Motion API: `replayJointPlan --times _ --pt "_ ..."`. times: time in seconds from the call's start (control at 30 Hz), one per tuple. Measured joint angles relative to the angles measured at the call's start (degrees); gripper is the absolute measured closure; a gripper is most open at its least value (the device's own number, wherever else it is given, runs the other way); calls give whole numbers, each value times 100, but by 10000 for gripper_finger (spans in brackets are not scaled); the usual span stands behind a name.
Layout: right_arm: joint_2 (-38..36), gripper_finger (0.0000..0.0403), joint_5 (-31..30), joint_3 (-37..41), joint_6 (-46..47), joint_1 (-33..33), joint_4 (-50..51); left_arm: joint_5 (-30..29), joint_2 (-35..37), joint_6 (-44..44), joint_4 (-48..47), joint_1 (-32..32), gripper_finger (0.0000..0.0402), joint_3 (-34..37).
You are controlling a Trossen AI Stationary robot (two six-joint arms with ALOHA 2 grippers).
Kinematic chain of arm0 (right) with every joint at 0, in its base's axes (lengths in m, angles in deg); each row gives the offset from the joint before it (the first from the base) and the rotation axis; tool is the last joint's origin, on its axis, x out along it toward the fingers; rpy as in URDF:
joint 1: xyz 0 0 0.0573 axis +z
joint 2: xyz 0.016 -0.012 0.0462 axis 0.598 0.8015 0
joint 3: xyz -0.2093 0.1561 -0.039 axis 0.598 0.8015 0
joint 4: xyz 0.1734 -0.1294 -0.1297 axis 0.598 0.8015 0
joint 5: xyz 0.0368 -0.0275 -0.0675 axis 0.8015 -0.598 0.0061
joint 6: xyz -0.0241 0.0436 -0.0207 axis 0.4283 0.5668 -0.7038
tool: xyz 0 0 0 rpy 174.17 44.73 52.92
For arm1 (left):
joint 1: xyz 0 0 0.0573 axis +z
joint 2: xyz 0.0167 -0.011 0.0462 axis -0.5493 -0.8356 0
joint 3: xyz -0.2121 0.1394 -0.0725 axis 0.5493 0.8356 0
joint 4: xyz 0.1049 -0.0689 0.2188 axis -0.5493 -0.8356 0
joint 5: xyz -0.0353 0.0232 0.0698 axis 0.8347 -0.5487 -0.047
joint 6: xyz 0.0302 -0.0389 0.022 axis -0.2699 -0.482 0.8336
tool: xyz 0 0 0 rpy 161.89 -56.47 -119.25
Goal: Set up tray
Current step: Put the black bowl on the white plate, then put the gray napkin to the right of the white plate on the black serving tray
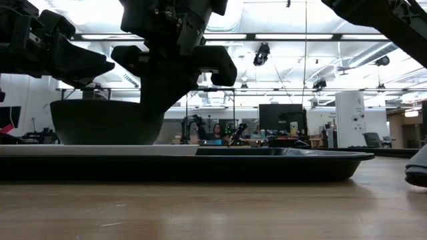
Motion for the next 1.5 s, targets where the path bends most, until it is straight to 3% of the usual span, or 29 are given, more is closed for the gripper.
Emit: replayJointPlan --times 0.23,0.7,1.5 --pt "-48 309 -610 -123 146 9 3 1 0 -2 -1 1 283 0" --pt "-381 274 -608 -128 646 60 4 0 0 -2 -1 1 283 -2" --pt "-954 289 -1004 -130 2614 87 335 -1 0 -1 -1 0 283 3"
